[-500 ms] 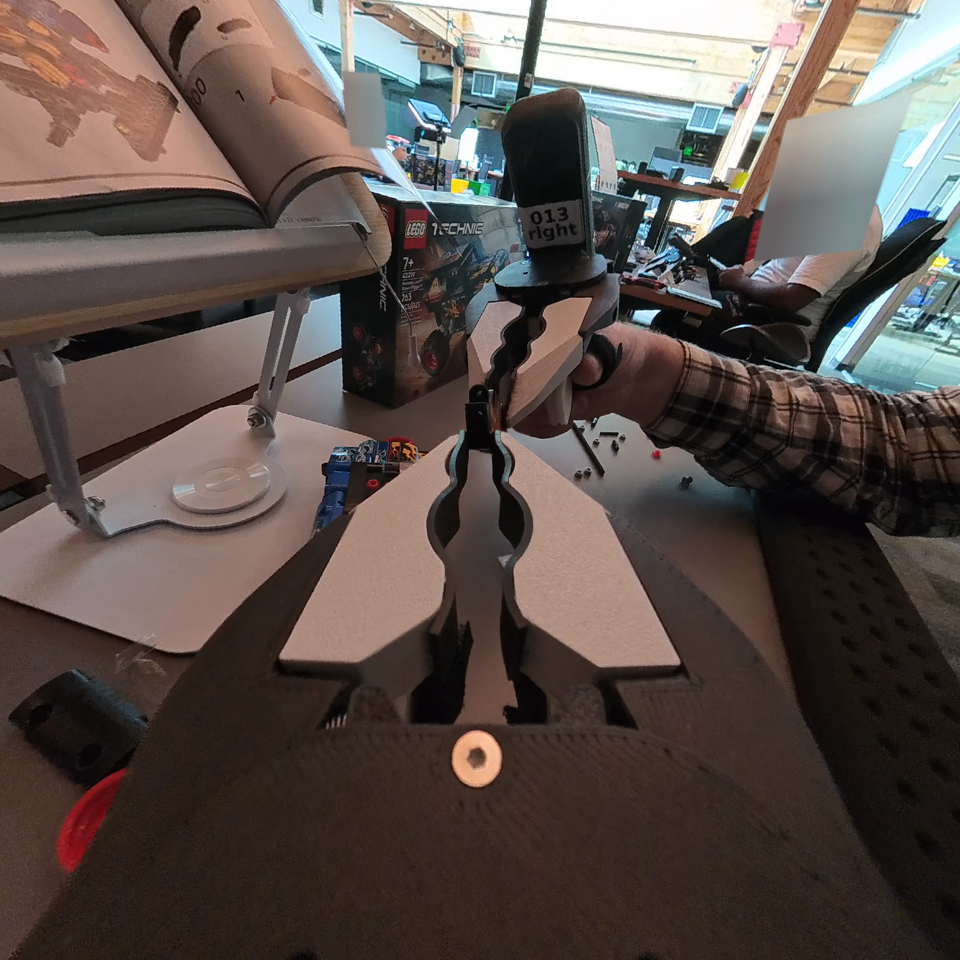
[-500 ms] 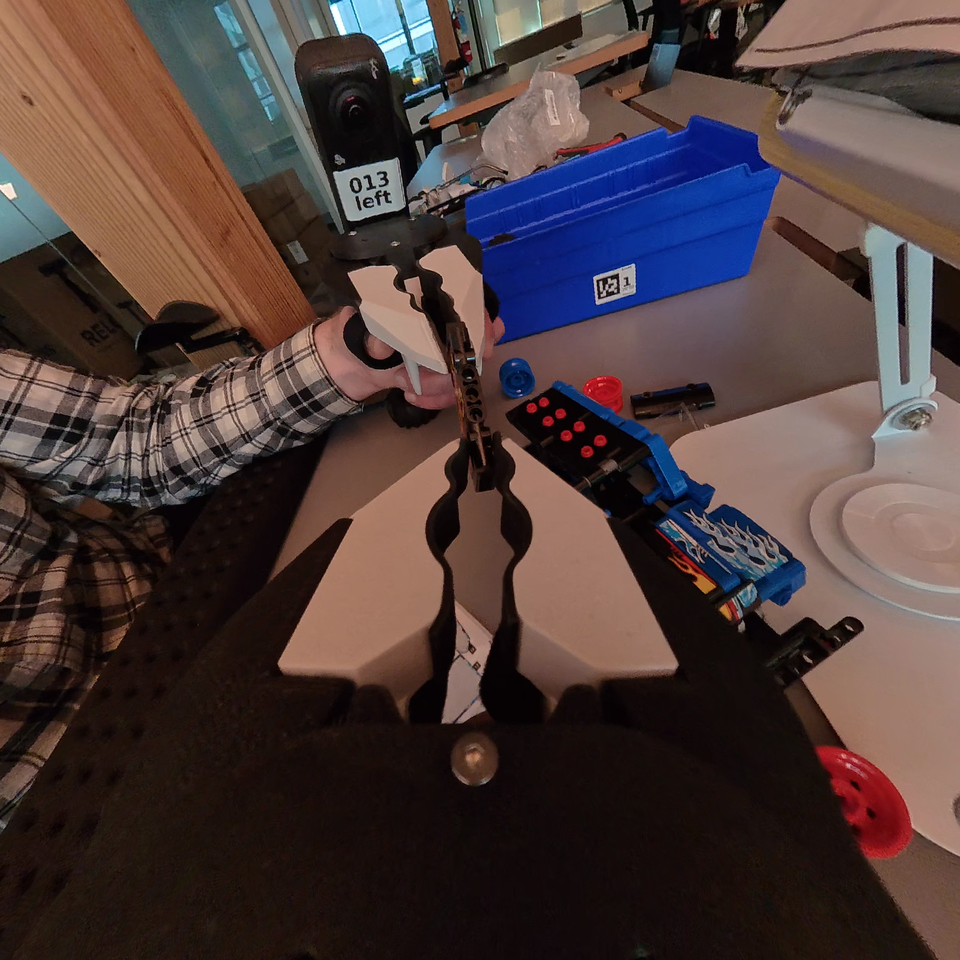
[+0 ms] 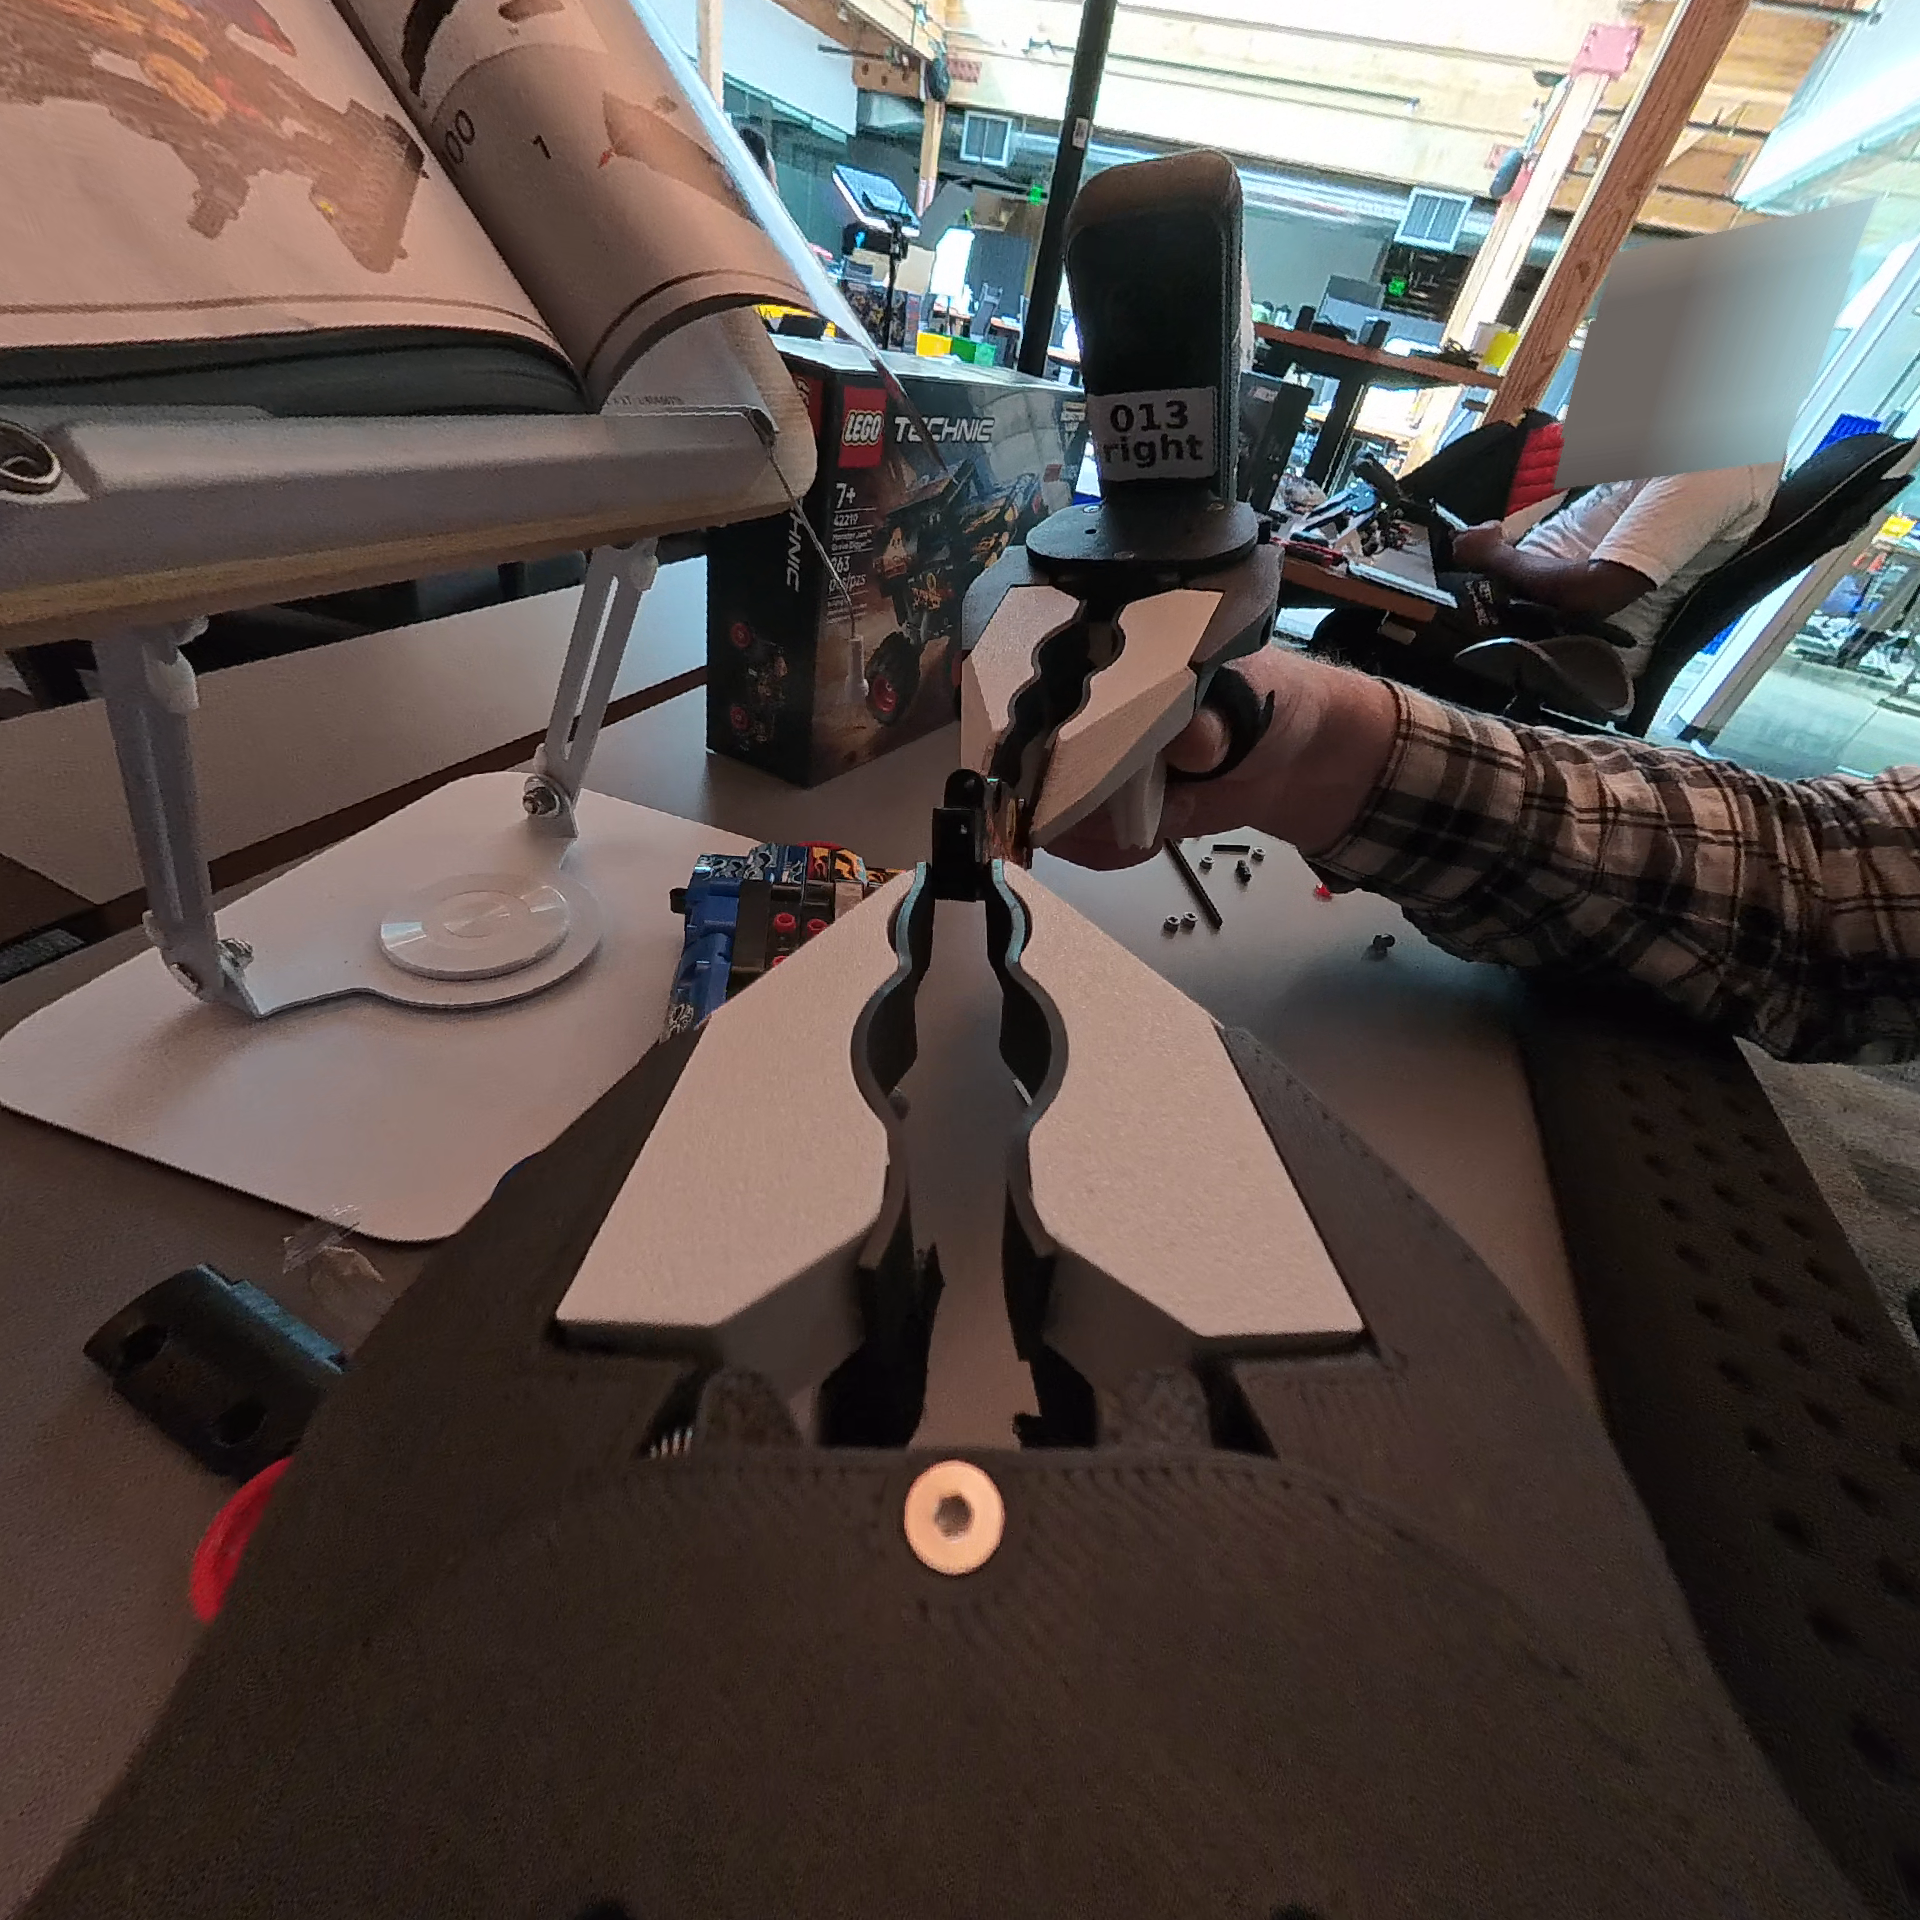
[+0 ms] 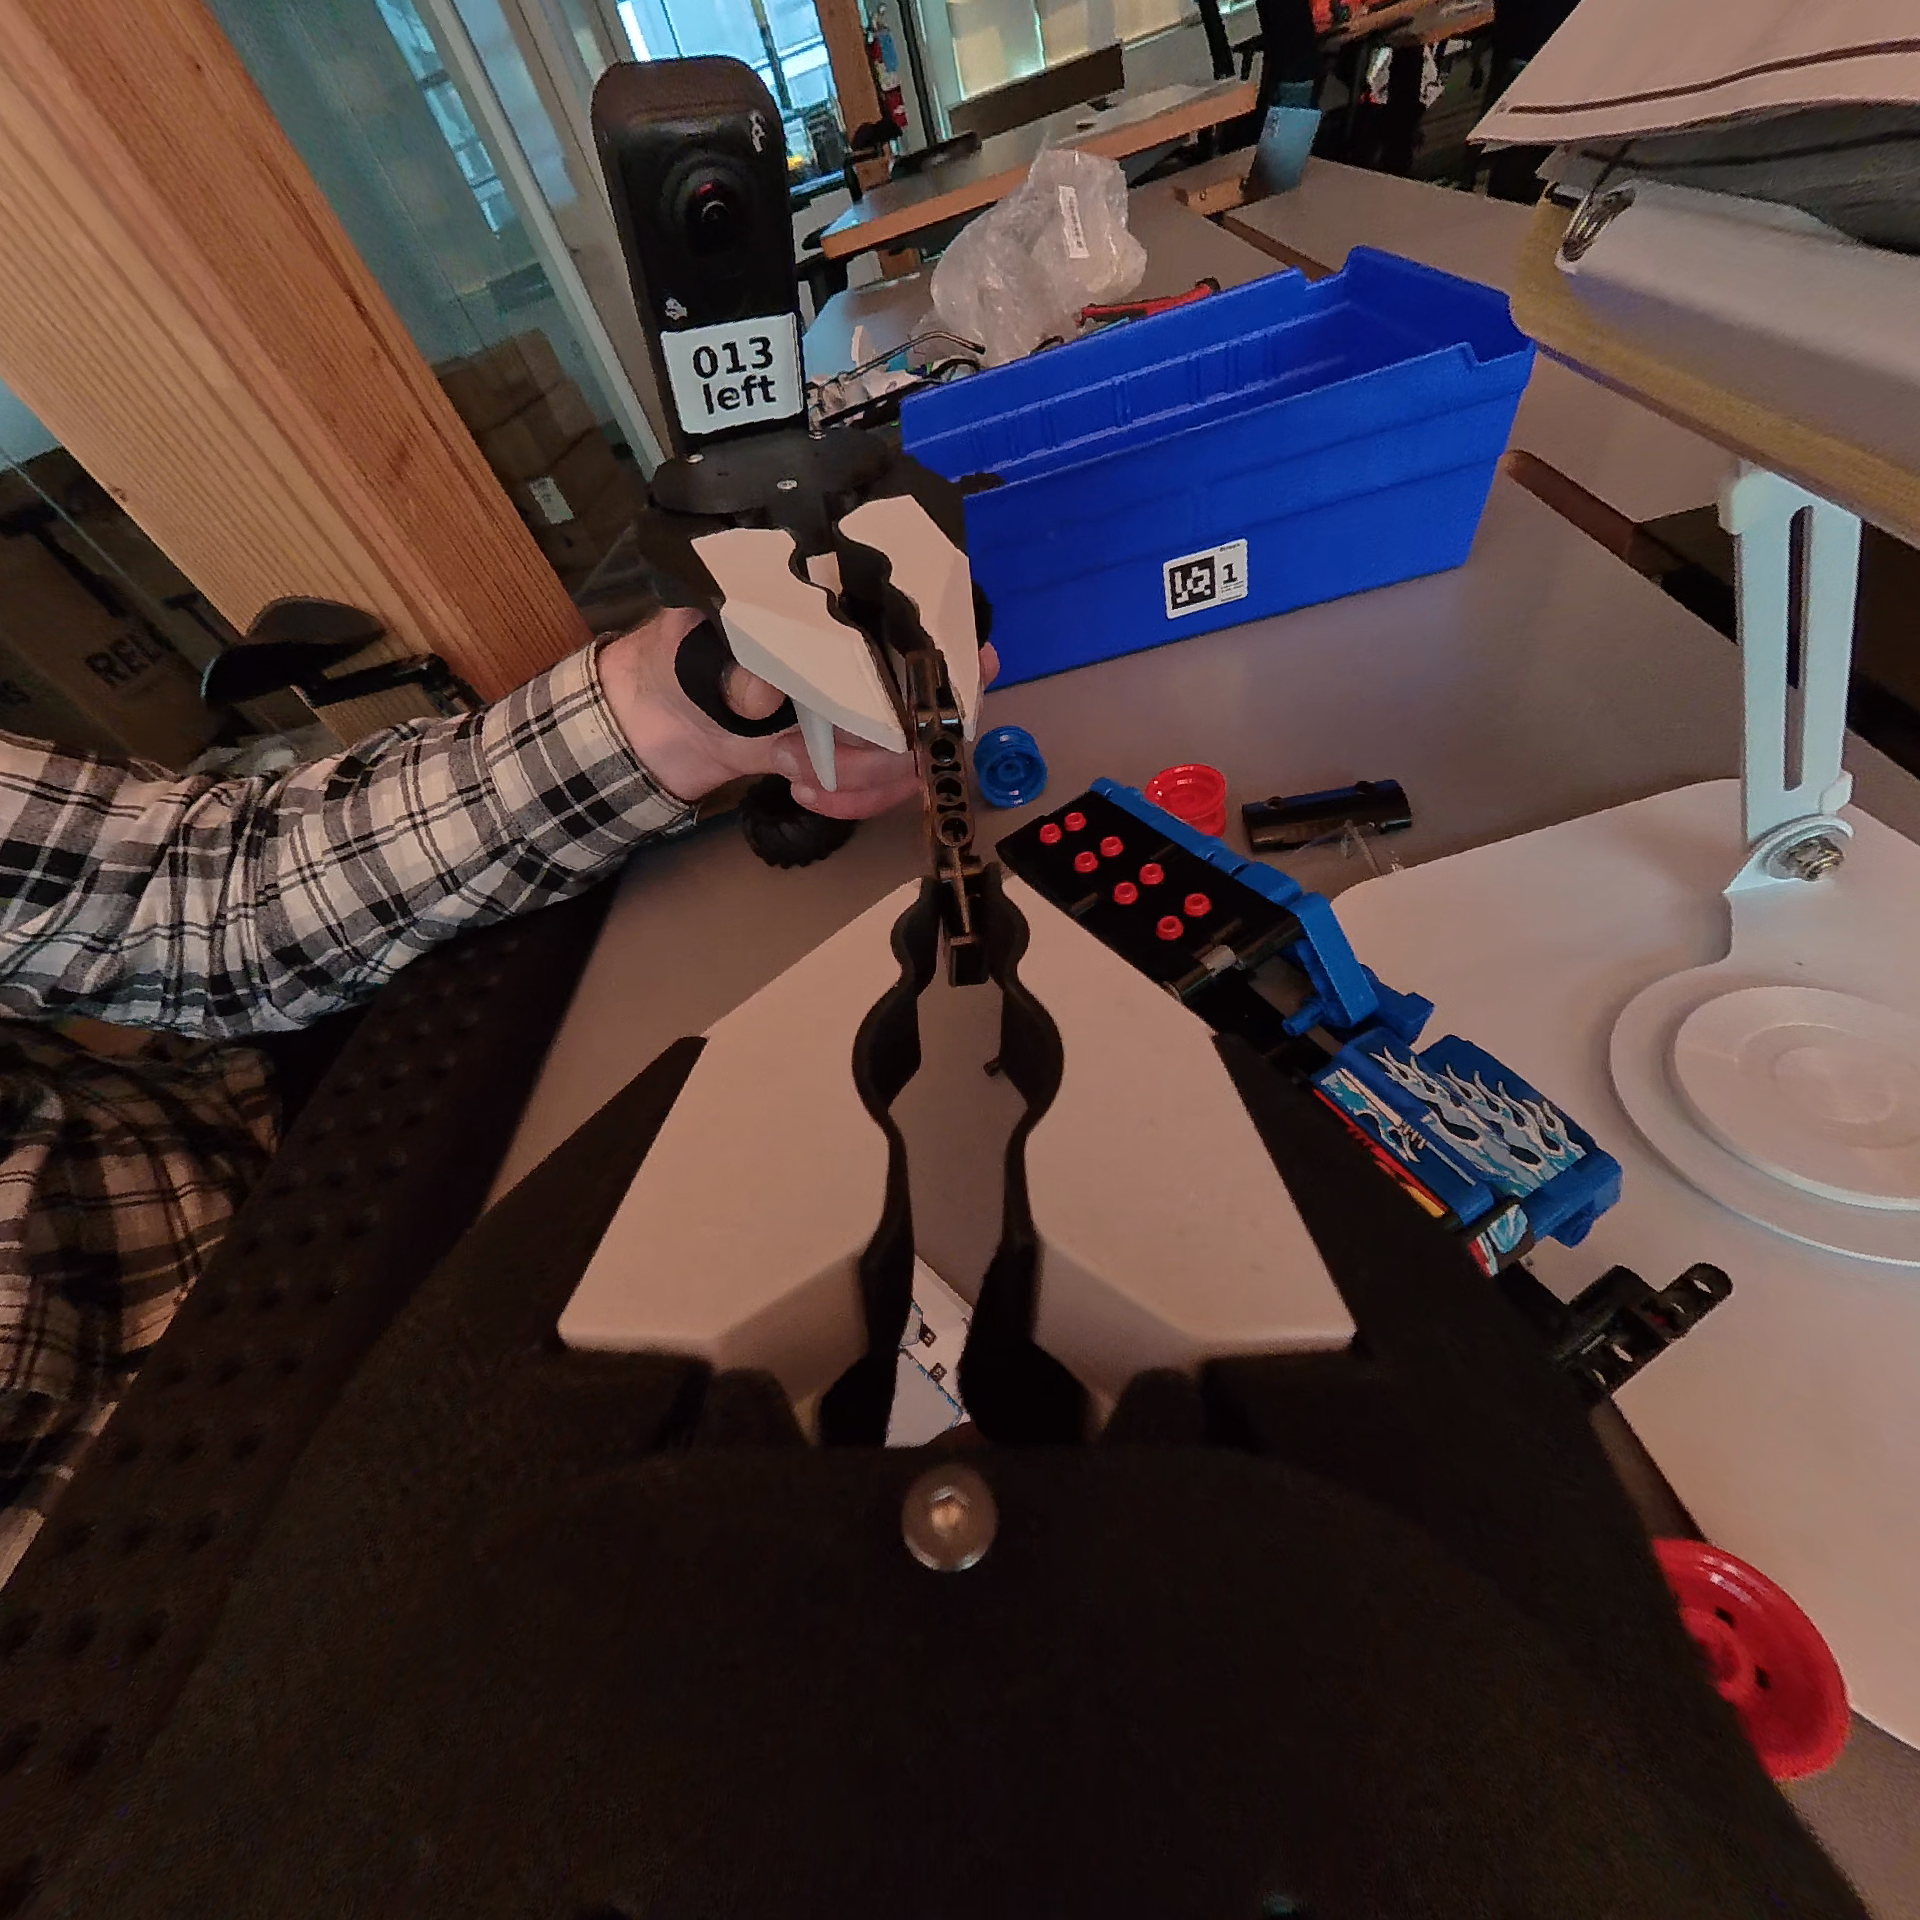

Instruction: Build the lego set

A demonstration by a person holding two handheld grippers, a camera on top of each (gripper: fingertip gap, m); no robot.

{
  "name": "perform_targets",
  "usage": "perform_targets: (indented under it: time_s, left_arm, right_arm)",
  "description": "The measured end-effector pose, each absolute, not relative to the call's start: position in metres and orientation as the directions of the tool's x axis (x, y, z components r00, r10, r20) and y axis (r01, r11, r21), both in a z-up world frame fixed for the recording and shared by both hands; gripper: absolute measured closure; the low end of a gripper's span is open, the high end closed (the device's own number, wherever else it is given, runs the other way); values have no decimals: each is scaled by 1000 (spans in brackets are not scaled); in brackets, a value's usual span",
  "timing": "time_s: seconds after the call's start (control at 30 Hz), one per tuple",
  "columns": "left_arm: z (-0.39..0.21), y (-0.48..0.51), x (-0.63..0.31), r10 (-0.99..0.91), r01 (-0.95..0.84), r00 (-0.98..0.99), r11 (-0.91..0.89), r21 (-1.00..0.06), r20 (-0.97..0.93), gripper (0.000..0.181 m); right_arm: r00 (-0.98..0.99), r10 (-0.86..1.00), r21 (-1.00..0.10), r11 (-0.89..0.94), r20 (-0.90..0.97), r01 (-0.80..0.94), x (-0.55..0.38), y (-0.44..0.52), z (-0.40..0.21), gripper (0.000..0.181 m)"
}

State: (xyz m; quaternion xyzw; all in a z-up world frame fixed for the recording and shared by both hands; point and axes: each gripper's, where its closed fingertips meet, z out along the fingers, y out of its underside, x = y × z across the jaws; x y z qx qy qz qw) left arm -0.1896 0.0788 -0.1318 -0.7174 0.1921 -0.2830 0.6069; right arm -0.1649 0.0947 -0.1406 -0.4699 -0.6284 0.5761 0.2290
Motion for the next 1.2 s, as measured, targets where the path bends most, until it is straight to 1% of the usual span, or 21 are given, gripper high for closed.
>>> perform_targets:
  time_s: [0.2,0.47,0.97,1.2]
  left_arm:
    - [-134,79,-188,-629,94,749,-209,-973,207,173]
    - [-137,80,-185,-629,87,748,-220,-972,210,172]
    - [-135,85,-195,-576,49,804,-183,-982,147,161]
    - [-144,89,-197,-552,-8,827,-199,-980,105,148]
  right_arm:
    - [-471,820,-924,-170,-325,341,-162,95,-138,175]
    - [-475,808,-913,-178,-348,366,-159,96,-140,175]
    - [-477,799,-904,-183,-366,386,-151,103,-141,175]
    - [-469,816,-906,-146,-338,398,-149,108,-146,175]
